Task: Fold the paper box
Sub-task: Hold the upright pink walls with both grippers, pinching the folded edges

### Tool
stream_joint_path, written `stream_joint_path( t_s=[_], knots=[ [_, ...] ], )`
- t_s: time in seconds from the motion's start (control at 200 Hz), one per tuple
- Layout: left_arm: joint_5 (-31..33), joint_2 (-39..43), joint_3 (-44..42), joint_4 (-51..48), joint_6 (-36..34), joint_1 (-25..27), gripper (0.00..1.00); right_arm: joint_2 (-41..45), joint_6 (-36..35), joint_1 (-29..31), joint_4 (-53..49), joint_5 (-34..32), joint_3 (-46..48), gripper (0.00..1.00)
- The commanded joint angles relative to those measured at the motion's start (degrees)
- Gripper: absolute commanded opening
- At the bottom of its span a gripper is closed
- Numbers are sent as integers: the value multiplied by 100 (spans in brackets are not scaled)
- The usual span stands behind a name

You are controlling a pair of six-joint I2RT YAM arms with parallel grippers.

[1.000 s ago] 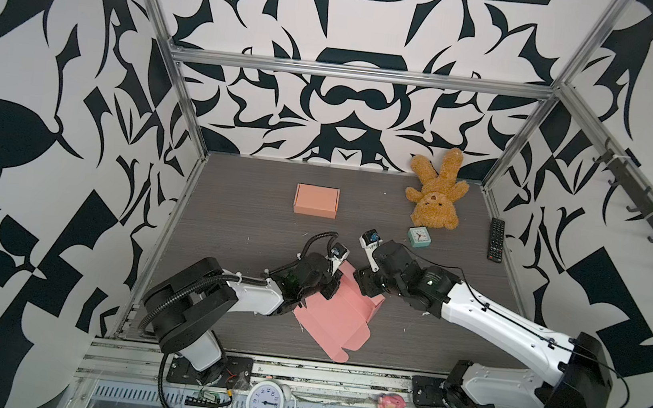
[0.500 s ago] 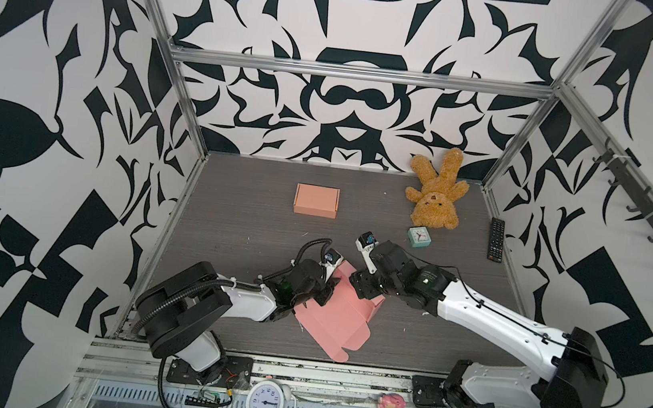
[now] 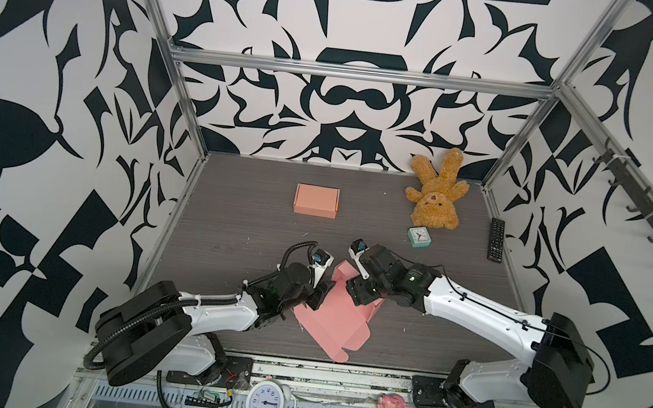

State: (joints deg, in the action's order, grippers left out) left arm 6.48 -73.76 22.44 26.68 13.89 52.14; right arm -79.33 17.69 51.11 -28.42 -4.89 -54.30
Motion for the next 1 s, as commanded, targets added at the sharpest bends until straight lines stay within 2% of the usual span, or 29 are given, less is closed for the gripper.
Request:
stream_joint_path(
  t_s=[0.0,0.245,0.59,0.685,0.815,0.995],
  knots=[
    [64,275,126,-798,271,23,42,-48,10,26,-68,-109,-229,77],
    [-129,773,193,-1571,754,24,42,-97,32,17,48,-56,-158,77],
    [-209,1384,480,-2972,1230,15,42,-100,24,-132,194,141,-49,68],
    [-227,1576,486,-3046,1267,16,43,-63,15,-245,260,305,-1,66],
    [-151,1852,471,-3073,1250,9,49,-72,-10,-380,301,450,41,62],
    [-121,1883,605,-3184,1222,12,51,-79,-32,-547,368,627,86,58]
  ],
)
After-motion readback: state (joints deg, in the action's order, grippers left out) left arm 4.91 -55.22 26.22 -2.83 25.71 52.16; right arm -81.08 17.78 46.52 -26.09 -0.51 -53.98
